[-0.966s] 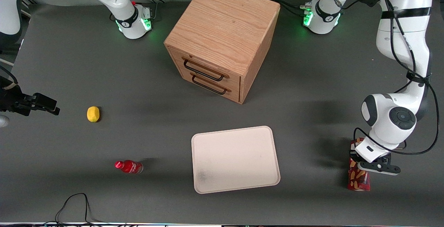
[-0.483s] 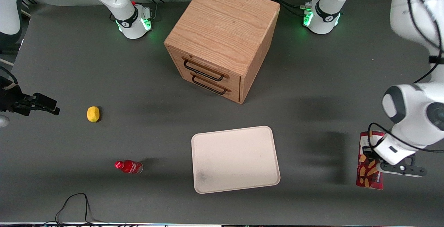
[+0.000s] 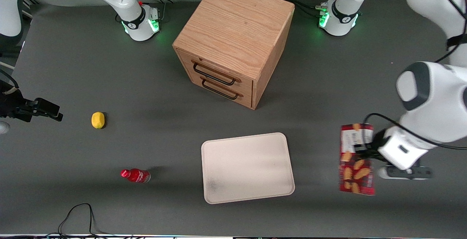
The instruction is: Place red cookie box on tray
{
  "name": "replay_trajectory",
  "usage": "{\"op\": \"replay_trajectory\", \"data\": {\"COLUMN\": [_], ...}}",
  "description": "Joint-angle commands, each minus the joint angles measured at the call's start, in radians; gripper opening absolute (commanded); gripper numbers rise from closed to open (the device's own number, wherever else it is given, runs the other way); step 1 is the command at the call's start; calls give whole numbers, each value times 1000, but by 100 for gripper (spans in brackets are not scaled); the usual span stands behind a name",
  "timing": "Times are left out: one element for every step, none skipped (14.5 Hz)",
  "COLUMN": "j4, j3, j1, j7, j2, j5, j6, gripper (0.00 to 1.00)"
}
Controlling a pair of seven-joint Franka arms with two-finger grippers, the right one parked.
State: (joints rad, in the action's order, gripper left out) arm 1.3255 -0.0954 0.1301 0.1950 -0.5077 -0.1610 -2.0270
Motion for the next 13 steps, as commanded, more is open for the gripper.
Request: {"op": "replay_trajectory", "data": {"j4": [-32,-31,-29,-28,-28,-26,-26,-22,-14,-6,3,6,8], "j3": [-52,-65,-93,-102,-102,-102,-102,-102,-101,-98,-95,-81,-66], "j1": [80,101,118,140,163,184,198,206,207,207,207,209,215], "j7": [197,281,353,421,475,507,523,538,561,583,590,592,592], "j2": [-63,-87,-118,-155,-193,-227,-256,-276,-290,-304,-320,-333,-336], "j5": [90,179,252,306,340,369,398,425,446,457,460,460,460], "j6": [-59,-85,-117,-160,-209,-258,-286,-295,-308,-338,-369,-386,-386], "gripper": [0,0,0,0,0,0,0,0,0,0,0,0,0]}}
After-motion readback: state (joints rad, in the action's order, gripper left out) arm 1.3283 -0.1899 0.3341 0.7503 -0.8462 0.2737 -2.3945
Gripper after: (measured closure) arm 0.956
